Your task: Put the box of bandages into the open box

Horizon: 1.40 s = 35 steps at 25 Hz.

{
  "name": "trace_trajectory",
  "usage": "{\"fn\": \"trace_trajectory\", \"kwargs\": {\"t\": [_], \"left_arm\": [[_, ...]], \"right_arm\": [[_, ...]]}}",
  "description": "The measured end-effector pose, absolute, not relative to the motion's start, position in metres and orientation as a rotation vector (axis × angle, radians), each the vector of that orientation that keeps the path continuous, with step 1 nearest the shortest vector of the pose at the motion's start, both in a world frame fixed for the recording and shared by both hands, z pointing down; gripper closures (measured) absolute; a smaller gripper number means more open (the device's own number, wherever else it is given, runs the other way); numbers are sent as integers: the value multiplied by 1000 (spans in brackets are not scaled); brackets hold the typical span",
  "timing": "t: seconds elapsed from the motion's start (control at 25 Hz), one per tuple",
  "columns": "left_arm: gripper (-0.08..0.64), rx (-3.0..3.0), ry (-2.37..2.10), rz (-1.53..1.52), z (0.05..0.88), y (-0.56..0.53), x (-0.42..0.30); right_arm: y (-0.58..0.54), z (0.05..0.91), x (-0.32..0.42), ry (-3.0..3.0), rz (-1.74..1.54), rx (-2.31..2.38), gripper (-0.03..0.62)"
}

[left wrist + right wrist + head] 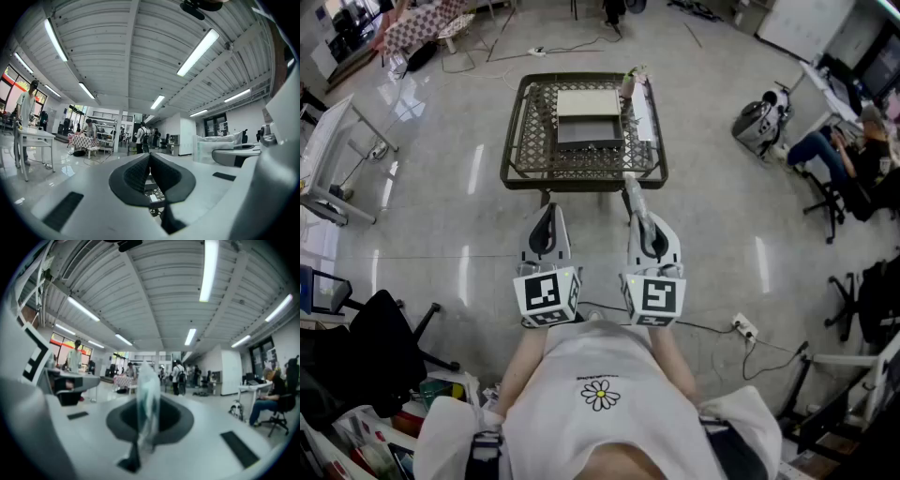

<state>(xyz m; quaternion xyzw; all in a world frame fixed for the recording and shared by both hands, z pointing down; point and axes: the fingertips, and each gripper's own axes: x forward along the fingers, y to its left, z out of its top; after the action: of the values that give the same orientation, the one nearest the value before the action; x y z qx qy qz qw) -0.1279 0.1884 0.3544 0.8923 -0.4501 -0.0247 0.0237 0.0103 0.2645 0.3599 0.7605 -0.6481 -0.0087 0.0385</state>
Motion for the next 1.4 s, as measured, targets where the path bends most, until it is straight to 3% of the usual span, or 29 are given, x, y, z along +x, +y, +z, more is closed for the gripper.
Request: {"fn": "trace_trajectory", "kwargs": {"t": [0.84,1.4], "left_arm": [[535,2750,-1398,-51,356,191,-130],[535,2697,-1454,-151,346,121,-115]], "right_arm": [[261,372,14,-2052,64,2335,548],[209,347,46,-2037,-61,2381,549]]}}
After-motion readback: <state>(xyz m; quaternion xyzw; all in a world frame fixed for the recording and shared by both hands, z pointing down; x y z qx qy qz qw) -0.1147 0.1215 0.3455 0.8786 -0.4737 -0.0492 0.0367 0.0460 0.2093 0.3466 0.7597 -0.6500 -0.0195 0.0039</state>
